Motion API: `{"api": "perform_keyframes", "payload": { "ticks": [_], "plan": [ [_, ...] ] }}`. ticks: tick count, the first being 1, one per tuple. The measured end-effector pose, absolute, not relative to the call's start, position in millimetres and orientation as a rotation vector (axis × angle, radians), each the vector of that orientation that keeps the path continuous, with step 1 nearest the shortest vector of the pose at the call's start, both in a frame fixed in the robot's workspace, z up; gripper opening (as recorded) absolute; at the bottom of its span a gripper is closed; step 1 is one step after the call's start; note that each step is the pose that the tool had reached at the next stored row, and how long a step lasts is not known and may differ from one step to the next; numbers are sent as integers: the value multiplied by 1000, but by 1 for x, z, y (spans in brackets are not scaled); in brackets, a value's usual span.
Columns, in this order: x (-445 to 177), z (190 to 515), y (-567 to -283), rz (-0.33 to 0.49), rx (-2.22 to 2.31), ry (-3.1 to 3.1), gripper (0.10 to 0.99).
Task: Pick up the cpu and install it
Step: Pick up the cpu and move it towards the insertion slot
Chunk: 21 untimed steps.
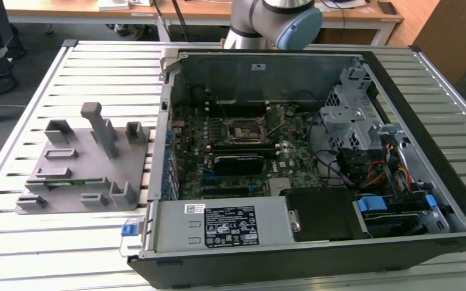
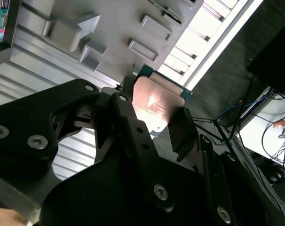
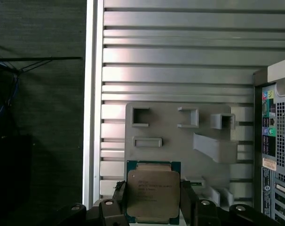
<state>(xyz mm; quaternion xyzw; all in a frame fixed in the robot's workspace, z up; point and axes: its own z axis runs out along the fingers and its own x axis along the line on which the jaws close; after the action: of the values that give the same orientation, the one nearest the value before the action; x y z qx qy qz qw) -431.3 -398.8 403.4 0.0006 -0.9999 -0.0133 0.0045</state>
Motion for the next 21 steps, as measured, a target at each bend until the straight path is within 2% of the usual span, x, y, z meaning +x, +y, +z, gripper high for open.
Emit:
{"api": "perform_keyframes", "payload": {
  "ticks": [21],
  "plan": [
    [-368,403,-398,-42,2,-3132,541]
  ]
}}
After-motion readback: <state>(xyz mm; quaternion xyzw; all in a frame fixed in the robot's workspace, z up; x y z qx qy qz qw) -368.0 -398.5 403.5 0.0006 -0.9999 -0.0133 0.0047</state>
